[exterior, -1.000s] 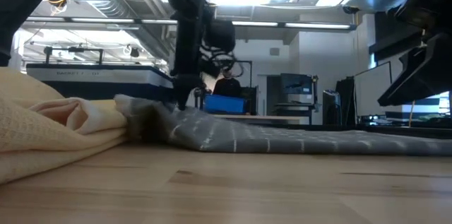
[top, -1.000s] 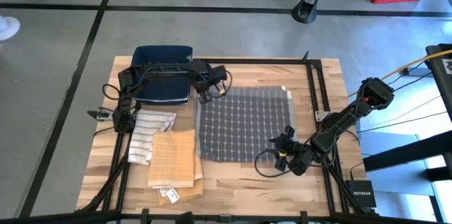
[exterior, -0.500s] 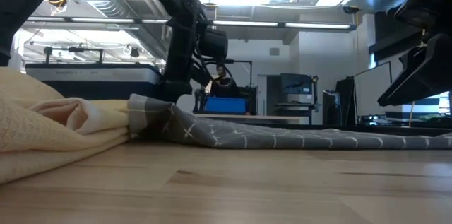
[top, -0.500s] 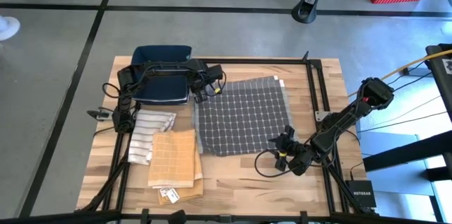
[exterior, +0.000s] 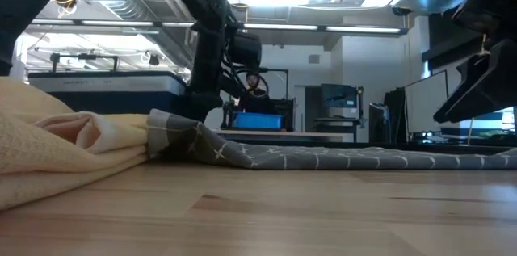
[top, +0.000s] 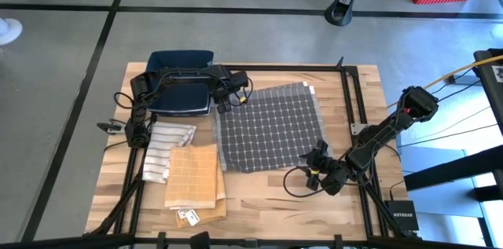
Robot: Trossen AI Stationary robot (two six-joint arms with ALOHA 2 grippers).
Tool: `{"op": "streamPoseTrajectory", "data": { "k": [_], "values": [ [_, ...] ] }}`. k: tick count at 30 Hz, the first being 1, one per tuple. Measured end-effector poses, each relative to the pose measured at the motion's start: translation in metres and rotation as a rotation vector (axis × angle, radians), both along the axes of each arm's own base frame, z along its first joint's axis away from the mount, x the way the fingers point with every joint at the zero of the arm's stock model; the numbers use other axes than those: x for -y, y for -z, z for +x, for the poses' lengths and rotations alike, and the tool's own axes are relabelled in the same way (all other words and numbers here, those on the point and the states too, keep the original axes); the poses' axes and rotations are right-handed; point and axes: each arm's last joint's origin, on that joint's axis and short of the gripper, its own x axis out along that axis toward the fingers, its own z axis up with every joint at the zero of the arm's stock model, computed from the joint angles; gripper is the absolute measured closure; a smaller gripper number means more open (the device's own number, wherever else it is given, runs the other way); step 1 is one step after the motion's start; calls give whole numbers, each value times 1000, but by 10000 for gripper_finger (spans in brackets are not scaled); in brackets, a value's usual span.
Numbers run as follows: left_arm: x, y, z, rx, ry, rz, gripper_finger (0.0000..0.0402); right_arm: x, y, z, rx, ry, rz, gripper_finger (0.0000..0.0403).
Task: Fold towel
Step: Fold the gray pattern towel
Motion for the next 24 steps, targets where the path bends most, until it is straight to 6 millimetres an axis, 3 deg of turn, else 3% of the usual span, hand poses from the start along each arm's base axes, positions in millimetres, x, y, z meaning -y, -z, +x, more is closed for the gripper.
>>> {"op": "streamPoseTrajectory", "data": {
  "k": [6,11,16,19,24],
  "values": [
    [21,-23,14,87,-21,-97,243,1,2,-2,-30,-25,-49,210],
    [84,-42,38,282,49,-202,236,3,1,-1,-20,-53,-143,210],
    [165,-21,54,366,170,-256,235,5,1,0,-41,-68,-179,210],
    [205,1,54,390,229,-270,235,18,4,5,-126,-77,-233,210],
    [240,29,45,379,194,-278,235,44,10,14,-318,-111,-128,210]
  ]
}}
